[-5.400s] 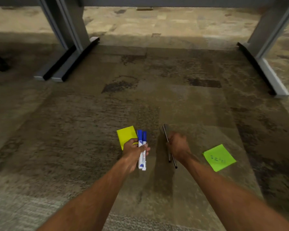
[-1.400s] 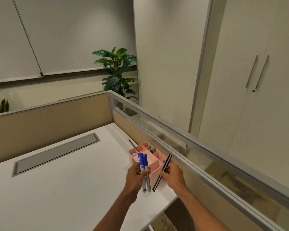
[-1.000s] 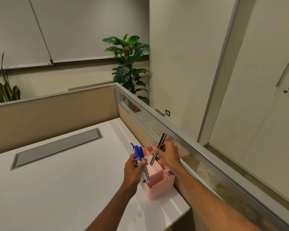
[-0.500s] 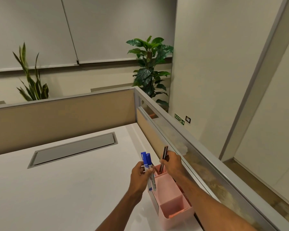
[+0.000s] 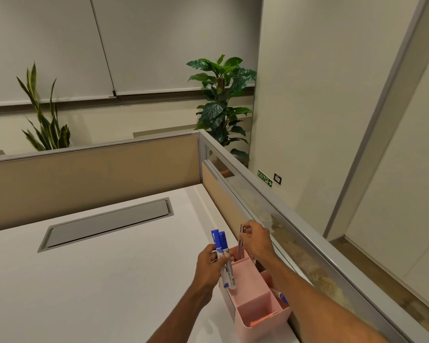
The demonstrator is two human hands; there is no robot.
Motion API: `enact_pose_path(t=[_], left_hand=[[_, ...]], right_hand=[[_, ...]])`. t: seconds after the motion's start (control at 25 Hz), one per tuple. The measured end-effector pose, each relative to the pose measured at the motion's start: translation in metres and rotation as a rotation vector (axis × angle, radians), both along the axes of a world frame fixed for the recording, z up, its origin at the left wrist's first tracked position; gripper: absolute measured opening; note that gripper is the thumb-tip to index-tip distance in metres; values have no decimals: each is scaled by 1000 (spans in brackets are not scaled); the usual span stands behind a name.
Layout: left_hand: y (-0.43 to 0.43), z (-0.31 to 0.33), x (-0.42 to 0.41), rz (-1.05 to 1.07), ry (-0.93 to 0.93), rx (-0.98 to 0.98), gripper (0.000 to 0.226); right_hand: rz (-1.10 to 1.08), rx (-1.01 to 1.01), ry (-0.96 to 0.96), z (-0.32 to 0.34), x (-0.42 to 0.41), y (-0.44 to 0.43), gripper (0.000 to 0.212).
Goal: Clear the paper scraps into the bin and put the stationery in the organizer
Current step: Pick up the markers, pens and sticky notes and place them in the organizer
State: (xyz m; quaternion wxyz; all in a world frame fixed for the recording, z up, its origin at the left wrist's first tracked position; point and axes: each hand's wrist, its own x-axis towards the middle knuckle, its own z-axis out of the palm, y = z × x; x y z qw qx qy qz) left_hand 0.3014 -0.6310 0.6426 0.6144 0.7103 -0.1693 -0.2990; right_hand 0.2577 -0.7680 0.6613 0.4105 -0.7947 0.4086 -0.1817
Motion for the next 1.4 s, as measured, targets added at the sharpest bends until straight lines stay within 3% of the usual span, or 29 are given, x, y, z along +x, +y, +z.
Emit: enact_pose_path(t=[0.08,0.16,0.24,0.32,0.4,0.52,0.72,0.88,1.08,1.4], left_hand=[[-1,6,-3,-69,-4,-1,18],[-1,12,-6,-158,-23,-13,18],[-2,18,-8,-248,-44,-33,18],[-2,24,-12,-322,-70,-53,22],[-2,28,-15,-373,-94,-55,23],[-2,31,-18,-438,-111,-47,18],[-7,31,-22,-491,-151,-37,12],[-2,15,-23,-434,-248,37,40],[6,-21,-25,-420,-469,289,26],[8,-44,-27,-389,-518,314,22]], right_hand=[[17,-70,-75,20,-7,4,35],[176,-46,-82,41,-15,6,43],[409,28,19,60,-23,8,46],[578,-88,190,73,-30,8,45],[655,-238,310,84,-38,9,39],[699,-292,412,97,-49,10,31],[587,-316,422,105,-67,14,25],[378,-398,420,96,-86,19,26],[260,-517,560,72,-97,29,17],[159,-575,611,54,-90,30,16]])
